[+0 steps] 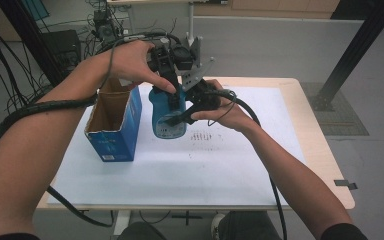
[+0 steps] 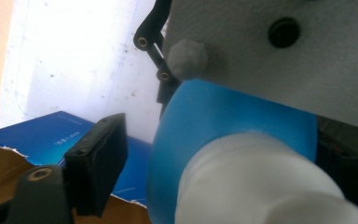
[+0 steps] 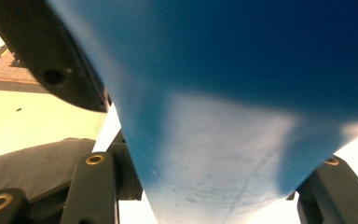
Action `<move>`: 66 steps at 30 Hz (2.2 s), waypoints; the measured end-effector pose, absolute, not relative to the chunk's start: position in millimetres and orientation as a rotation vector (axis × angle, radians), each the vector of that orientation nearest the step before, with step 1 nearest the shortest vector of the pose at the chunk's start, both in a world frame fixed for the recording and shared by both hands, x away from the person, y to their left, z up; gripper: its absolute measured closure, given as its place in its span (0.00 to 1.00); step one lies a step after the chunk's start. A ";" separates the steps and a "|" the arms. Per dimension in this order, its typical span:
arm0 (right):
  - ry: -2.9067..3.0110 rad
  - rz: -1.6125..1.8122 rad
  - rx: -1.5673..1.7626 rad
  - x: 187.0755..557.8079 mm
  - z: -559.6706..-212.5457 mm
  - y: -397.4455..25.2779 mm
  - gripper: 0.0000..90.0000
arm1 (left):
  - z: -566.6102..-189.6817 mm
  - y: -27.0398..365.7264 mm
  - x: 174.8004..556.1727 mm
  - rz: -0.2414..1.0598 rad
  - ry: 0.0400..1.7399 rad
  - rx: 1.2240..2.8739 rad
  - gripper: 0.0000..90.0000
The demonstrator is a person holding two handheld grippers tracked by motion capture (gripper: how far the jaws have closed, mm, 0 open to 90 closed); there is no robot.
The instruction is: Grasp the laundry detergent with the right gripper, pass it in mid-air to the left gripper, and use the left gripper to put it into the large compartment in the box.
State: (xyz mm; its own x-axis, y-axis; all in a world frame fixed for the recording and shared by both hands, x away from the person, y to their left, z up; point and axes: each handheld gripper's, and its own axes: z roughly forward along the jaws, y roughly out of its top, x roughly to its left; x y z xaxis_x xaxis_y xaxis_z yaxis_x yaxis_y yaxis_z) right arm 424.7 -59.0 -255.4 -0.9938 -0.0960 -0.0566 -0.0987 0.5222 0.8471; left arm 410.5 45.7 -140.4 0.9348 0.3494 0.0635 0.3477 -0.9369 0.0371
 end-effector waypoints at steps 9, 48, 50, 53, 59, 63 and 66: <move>2.735 1.523 -0.172 425.0 -255.2 -60.5 0.49 | -140.2 43.7 410.0 0.065 0.530 3.061 0.36; 2.738 1.541 -0.170 424.4 -257.8 -59.9 0.48 | -140.6 42.5 406.8 0.089 0.522 3.079 0.39; 2.742 1.540 -0.170 424.2 -257.9 -59.5 0.48 | -141.5 42.6 406.3 0.092 0.528 3.073 0.39; 2.744 1.534 -0.177 424.1 -258.7 -58.6 0.48 | -142.8 43.3 406.4 0.085 0.525 3.079 0.39; 2.757 1.523 -0.177 423.4 -259.6 -57.4 0.48 | -143.8 44.3 406.1 0.075 0.525 3.086 0.39; 2.761 1.533 -0.178 423.4 -259.4 -57.0 0.48 | -143.1 45.1 406.1 0.071 0.527 3.081 0.39; 2.765 1.528 -0.181 423.6 -259.4 -56.7 0.48 | -143.8 45.5 406.0 0.068 0.530 3.083 0.39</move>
